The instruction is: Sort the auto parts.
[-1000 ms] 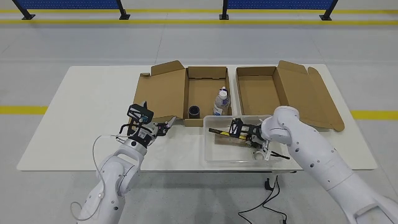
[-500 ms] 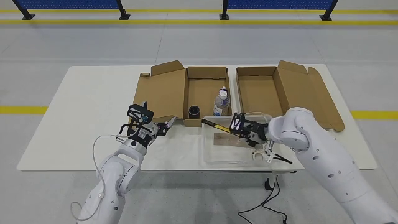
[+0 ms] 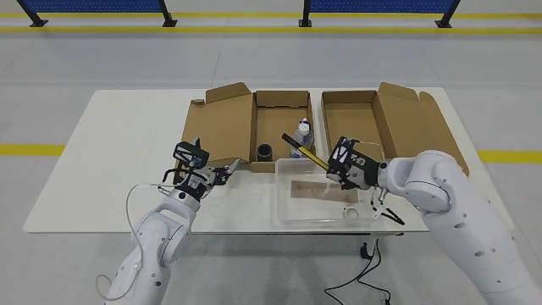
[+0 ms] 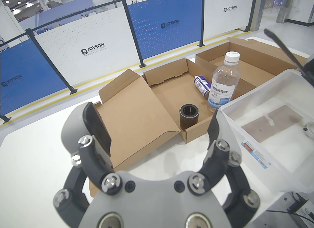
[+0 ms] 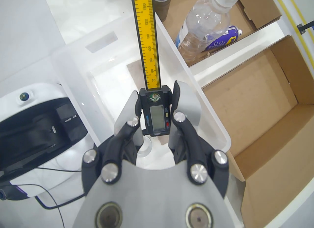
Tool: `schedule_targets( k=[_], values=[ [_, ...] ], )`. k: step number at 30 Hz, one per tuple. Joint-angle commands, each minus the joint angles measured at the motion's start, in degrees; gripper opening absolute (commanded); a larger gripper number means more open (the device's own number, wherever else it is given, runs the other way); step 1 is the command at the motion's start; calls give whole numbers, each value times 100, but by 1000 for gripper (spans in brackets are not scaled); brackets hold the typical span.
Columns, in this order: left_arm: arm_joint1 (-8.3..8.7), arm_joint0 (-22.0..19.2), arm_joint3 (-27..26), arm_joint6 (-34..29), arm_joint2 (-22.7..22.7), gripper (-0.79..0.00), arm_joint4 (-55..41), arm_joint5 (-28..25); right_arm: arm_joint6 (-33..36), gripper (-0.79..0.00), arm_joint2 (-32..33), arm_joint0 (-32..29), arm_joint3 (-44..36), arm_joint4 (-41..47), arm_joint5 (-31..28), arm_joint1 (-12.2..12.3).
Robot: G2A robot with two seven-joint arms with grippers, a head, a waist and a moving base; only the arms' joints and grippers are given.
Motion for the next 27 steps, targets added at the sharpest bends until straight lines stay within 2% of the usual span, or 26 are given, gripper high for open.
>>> schedule_targets(
  k=[1,11,23,27],
  values=[
    [0,0,0,0,0,0,0,0,-150,-785,126,-96,-25,133,38,18],
    [0,0,0,0,0,0,0,0,-767,-785,593,-506,-50,949,207,69],
    [0,0,0,0,0,0,0,0,-1340,-785,844,-724,324,2613,492,34],
    [0,0,0,0,0,0,0,0,-1409,-785,905,-731,353,2648,566,34]
  ],
)
